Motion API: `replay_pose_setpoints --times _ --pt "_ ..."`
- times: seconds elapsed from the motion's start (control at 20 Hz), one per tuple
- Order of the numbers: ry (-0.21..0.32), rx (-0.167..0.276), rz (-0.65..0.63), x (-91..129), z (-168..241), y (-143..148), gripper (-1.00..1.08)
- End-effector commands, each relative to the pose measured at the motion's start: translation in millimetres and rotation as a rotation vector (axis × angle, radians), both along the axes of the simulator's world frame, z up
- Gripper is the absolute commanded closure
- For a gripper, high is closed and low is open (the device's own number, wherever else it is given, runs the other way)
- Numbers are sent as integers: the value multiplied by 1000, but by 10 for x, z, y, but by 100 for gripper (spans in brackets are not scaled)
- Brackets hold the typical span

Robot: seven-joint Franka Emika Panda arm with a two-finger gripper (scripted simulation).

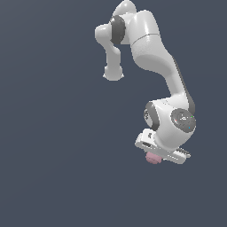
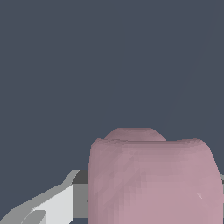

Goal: Pick up the object and move it to a goal position.

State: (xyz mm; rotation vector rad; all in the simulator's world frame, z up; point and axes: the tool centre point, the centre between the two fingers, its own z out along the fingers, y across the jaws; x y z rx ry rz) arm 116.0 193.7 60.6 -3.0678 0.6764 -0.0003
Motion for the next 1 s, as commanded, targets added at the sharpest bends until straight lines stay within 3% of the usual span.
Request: replay_pose_setpoints --times 0.0,0.4,0.95 --pt "0 0 -1 53 14 119 108" --pt "0 0 -1 156 37 345 108" --pt "0 0 0 200 43 427 108"
